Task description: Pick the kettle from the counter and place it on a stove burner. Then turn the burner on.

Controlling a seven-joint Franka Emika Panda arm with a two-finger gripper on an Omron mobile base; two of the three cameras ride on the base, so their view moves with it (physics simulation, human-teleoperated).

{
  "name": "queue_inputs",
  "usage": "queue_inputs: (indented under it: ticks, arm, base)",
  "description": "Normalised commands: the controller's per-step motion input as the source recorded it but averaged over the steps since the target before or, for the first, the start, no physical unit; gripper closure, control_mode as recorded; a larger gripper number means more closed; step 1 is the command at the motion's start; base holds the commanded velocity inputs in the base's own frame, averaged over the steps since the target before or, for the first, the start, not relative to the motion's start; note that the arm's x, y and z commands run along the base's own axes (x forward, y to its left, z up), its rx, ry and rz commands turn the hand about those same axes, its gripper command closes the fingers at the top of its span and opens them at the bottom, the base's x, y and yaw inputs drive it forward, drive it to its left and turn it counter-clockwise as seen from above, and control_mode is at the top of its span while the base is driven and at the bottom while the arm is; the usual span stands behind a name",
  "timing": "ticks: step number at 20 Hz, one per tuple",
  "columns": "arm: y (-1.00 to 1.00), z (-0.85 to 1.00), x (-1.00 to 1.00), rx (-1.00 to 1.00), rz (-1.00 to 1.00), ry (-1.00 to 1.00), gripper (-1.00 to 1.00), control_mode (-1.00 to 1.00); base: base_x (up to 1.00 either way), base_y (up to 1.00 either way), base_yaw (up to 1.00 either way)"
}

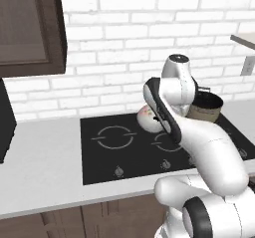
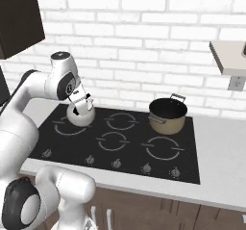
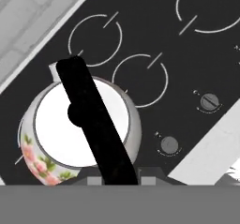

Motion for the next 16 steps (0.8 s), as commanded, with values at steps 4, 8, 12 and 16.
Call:
queue_inputs:
  ticks: [4,8,12,16]
  arm:
    - [1.0,-0.62,0.58,0.06,0.0,0.0,1.0,-1.0]
    - [1.0,-0.36,0.84,-0.03,-0.07,0.01,1.0,-1.0]
    - [0.96,-0.01,0.84,-0.24,-0.16,0.16,1.0,-1.0]
    - [0.46,-0.03,0.6,-0.26,-0.01,0.43,1.0,-1.0]
  base:
    - [0.0,0.0,0.0]
    - [0.0,0.0,0.0]
    - [0.0,0.0,0.0]
    - [0.0,0.0,0.0]
